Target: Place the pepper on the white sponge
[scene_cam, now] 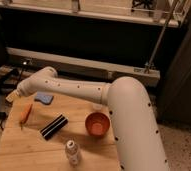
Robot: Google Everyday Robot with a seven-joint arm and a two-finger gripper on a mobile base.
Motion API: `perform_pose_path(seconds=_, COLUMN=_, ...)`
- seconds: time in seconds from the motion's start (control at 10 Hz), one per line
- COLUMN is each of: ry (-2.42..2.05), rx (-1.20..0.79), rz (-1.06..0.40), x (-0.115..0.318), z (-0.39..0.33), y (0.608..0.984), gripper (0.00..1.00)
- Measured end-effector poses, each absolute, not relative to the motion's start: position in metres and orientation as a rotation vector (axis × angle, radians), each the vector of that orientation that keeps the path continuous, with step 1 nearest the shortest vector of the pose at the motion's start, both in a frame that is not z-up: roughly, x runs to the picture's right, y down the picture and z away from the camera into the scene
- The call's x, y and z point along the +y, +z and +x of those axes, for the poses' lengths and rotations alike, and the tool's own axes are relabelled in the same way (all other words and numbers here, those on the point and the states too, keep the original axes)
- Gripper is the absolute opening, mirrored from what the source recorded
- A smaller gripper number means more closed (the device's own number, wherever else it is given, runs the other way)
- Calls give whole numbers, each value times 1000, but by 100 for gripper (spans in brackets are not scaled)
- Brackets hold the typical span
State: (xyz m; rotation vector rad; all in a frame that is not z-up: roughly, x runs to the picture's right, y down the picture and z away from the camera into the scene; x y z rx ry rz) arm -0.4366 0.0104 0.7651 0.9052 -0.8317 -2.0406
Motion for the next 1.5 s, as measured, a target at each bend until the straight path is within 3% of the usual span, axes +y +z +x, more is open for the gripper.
perform_pose_path(seconds=0.5, ry=-1847, rx=-966, rz=685, x=12, z=-469, y=767, gripper=67)
perform_pose_path(seconds=0.8, ry=-1961, rx=-926, rz=344, x=39, z=-435, y=790, gripper=67)
perform_pose_path(seconds=1.0, ry=-2055, rx=-920, rz=155, x=60, z=-423, y=785, gripper=67)
perform_pose_path(seconds=1.5, ry=-2011, rx=-1049, rz=63, x=95, z=-493, y=772, gripper=67)
